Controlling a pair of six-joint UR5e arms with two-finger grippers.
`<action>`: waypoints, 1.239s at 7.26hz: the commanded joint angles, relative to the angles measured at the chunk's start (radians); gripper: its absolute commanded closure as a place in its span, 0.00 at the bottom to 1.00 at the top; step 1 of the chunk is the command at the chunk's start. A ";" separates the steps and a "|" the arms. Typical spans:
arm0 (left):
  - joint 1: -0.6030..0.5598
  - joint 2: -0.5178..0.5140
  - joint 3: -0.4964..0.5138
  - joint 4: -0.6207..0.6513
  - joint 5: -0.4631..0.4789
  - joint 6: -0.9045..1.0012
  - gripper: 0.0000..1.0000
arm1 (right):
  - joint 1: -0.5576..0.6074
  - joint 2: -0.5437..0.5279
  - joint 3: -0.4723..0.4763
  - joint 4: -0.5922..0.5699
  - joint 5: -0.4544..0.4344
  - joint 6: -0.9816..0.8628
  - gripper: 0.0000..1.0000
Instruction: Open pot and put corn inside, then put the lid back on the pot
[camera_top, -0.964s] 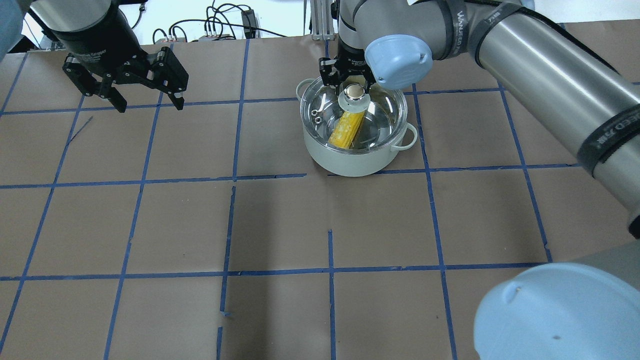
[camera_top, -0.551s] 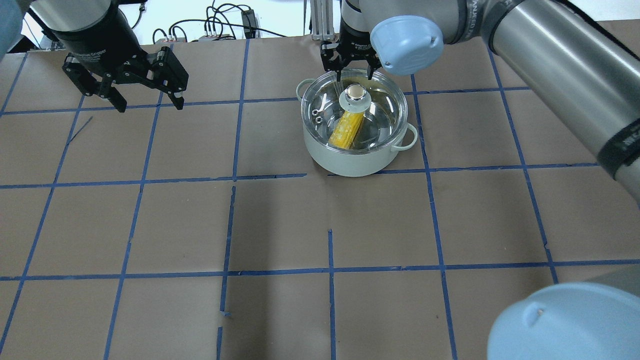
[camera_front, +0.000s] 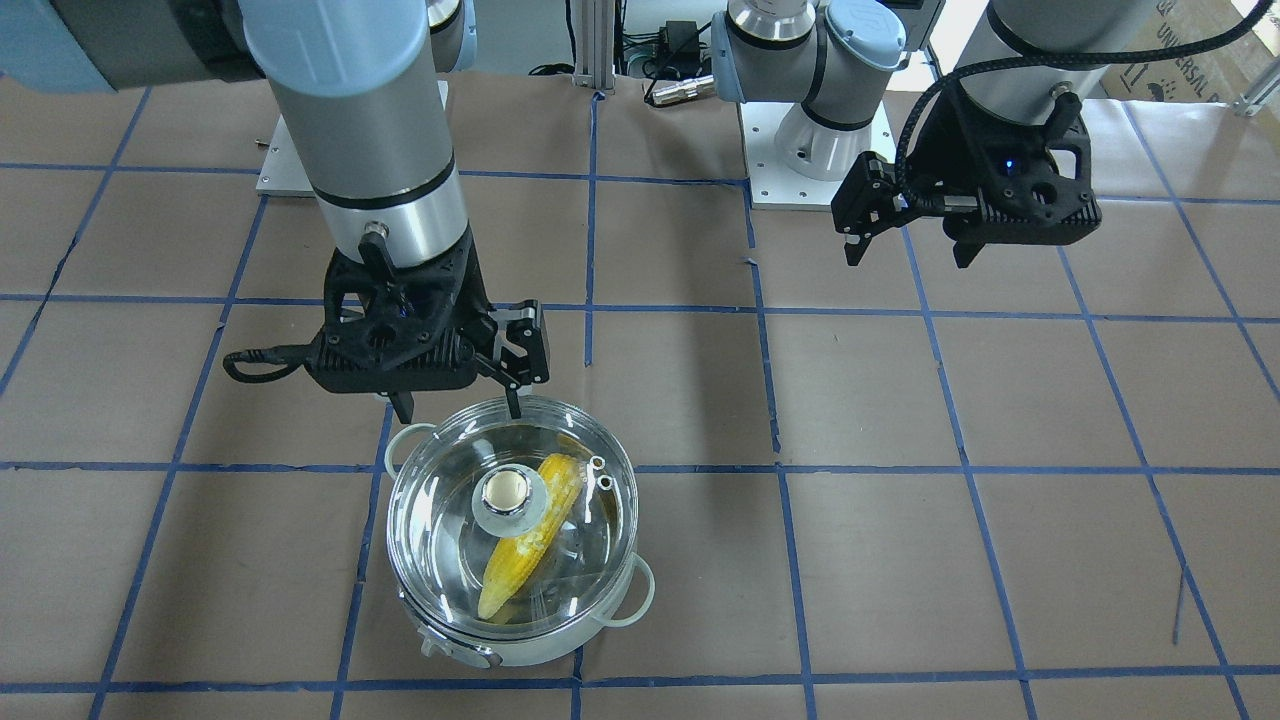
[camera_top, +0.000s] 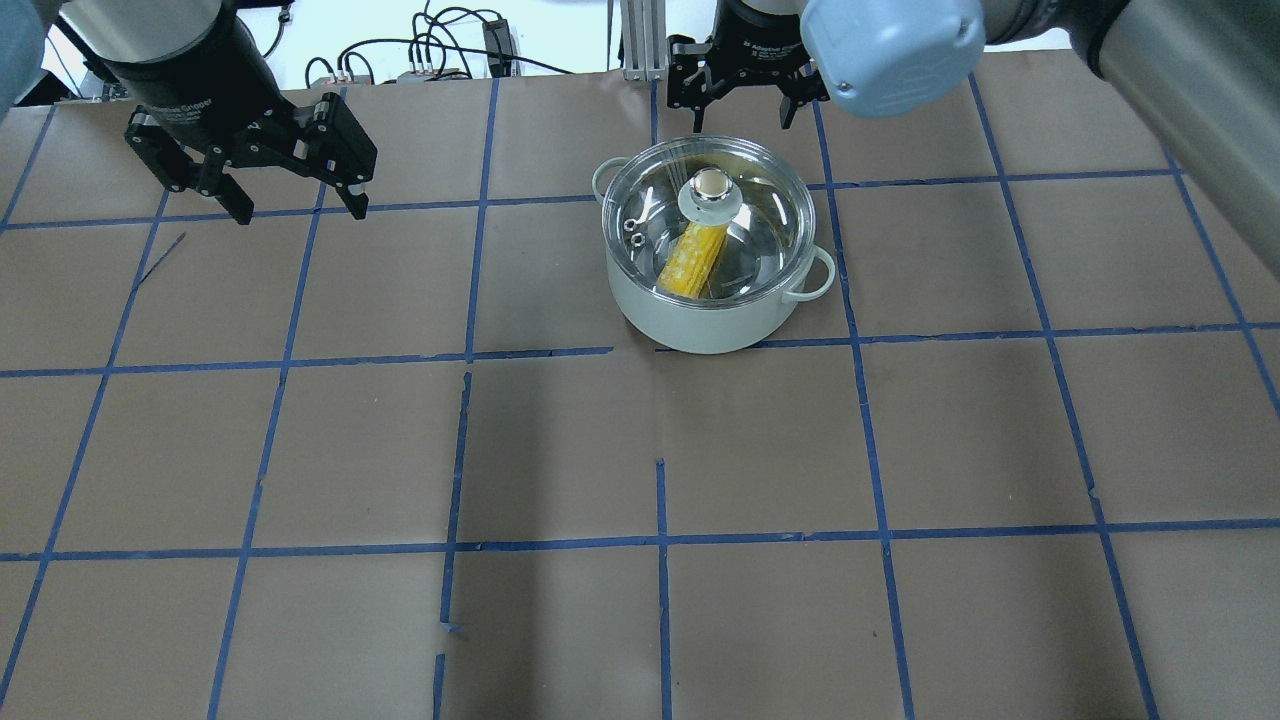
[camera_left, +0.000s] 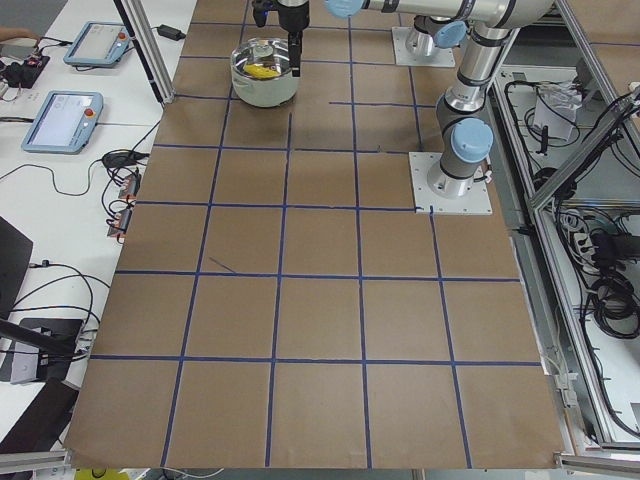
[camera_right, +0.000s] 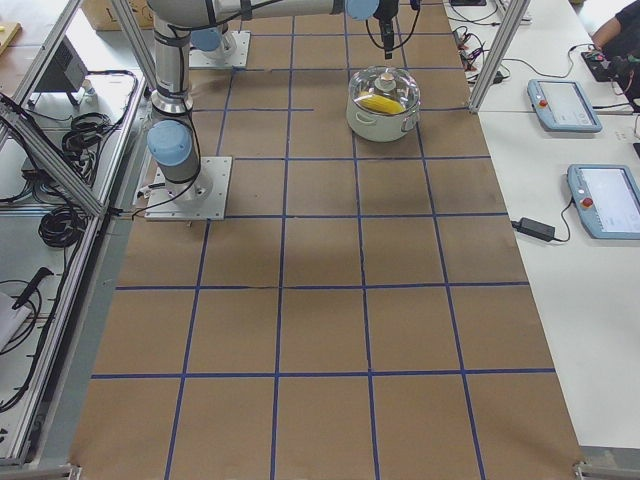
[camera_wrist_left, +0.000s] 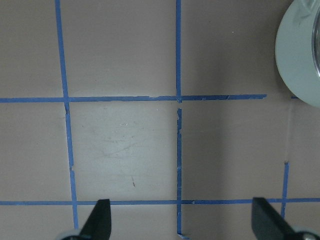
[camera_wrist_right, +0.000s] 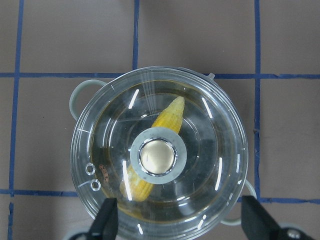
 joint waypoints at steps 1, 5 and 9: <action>0.000 0.000 0.000 0.000 0.001 0.000 0.00 | -0.051 -0.130 0.090 0.076 -0.004 -0.064 0.12; 0.000 0.000 0.000 0.000 0.001 0.000 0.00 | -0.180 -0.333 0.335 0.079 -0.005 -0.135 0.07; 0.000 0.000 0.003 -0.002 0.006 0.000 0.00 | -0.174 -0.333 0.335 0.108 -0.002 -0.132 0.00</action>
